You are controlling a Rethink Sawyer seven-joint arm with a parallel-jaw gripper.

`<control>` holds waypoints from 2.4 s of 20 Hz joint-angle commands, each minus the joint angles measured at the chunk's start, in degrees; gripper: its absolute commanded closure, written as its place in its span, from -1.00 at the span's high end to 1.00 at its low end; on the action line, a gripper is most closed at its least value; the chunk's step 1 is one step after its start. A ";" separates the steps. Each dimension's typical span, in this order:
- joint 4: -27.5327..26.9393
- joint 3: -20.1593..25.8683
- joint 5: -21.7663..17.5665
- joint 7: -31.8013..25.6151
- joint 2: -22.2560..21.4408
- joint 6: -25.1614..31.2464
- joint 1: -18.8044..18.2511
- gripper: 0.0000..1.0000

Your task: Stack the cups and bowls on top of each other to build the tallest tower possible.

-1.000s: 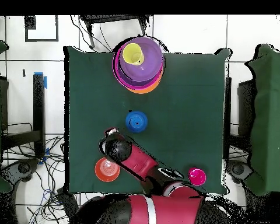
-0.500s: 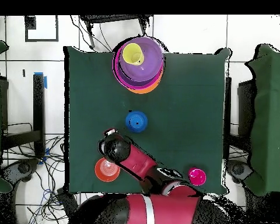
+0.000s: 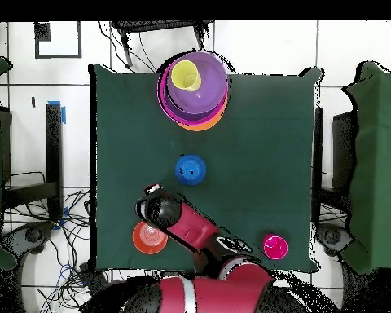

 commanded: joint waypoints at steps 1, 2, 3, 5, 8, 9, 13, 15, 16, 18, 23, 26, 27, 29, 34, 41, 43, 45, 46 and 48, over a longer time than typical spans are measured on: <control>-5.62 -5.74 -2.99 1.88 -1.11 17.02 3.17 1.00; -6.23 -6.33 -3.70 1.58 -1.04 18.39 3.23 1.00; -6.65 -6.87 -4.49 1.40 -0.98 19.65 3.32 1.00; -6.91 -6.76 -5.50 1.45 -0.88 20.68 3.10 1.00; -7.04 -6.79 -6.78 1.99 -1.10 21.52 2.91 1.00; -6.97 -6.75 -7.01 2.34 -1.17 21.47 2.99 1.00; -6.26 -6.44 -7.37 3.58 -1.48 20.01 3.00 1.00; -5.55 -6.36 -7.22 4.40 -1.80 18.42 3.31 1.00; -5.22 -6.32 -7.07 4.88 -1.95 17.64 3.56 1.00; -4.62 -6.24 -6.78 5.57 -2.31 16.82 3.96 1.00; -2.71 -4.87 -6.42 6.51 -2.34 12.40 3.90 1.00; -1.44 -3.18 -6.28 6.85 -1.91 9.29 2.93 1.00; -1.11 -2.66 -6.29 6.98 -1.66 8.34 2.66 1.00; -1.11 -1.68 -6.97 6.78 -0.30 5.51 1.58 1.00; -1.74 0.58 -7.98 7.15 3.47 0.03 -0.43 1.00; -3.06 -0.57 -9.62 5.80 4.09 -1.88 0.53 1.00; -3.49 -1.51 -10.12 5.53 3.83 -2.33 1.28 1.00; -3.92 -2.31 -10.47 5.33 3.52 -2.23 1.97 -1.00; -3.92 -2.61 -10.60 5.25 3.17 -1.94 2.19 -1.00; -4.18 -2.75 -10.80 5.26 2.80 -0.84 2.24 -1.00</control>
